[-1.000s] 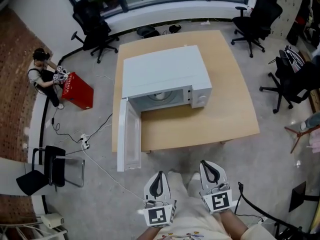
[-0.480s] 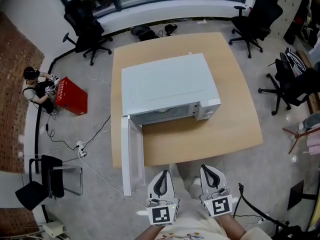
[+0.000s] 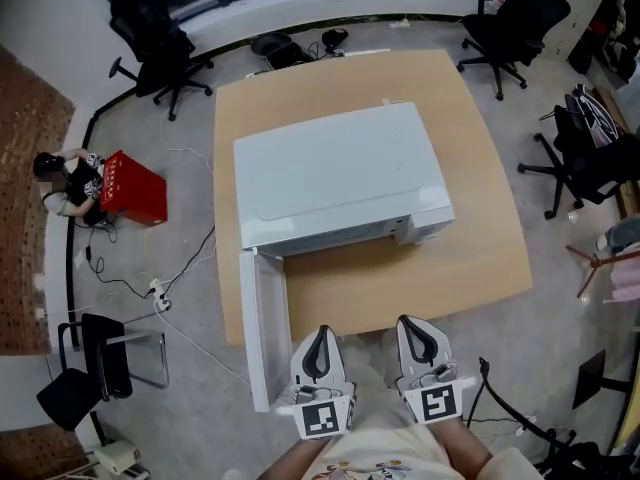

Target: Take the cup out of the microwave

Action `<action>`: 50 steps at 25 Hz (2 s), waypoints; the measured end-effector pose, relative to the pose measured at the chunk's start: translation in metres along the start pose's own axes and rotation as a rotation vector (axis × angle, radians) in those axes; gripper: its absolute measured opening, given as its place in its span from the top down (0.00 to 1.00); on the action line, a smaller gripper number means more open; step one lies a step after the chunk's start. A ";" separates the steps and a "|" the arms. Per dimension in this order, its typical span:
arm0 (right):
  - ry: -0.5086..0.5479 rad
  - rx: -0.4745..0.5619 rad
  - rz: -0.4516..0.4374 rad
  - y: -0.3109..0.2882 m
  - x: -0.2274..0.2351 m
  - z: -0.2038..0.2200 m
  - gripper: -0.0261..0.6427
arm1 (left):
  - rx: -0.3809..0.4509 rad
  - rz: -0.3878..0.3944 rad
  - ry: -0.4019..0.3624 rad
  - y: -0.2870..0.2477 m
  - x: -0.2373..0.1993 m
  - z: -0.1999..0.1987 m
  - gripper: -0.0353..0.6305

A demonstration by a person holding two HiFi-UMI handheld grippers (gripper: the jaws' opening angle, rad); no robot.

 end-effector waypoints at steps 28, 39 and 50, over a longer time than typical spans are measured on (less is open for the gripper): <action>-0.040 -0.120 -0.028 -0.034 0.055 0.024 0.95 | -0.105 -0.171 -0.016 -0.263 -0.058 0.116 0.41; -0.053 -0.190 -0.062 -0.041 0.050 0.041 0.95 | -0.091 -0.192 -0.036 -0.309 -0.062 0.116 0.35; -0.055 -0.177 -0.067 -0.043 0.051 0.041 0.95 | -0.100 -0.168 -0.093 -0.289 -0.058 0.115 0.38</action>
Point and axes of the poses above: the fingertips, and each gripper's own axes: y backward along the fingers, x to its right, z out of its underside, the point moved 5 cm from there along y, backward along the fingers, and after that the axes turned 3 degrees about -z, right-handed, at the moved point
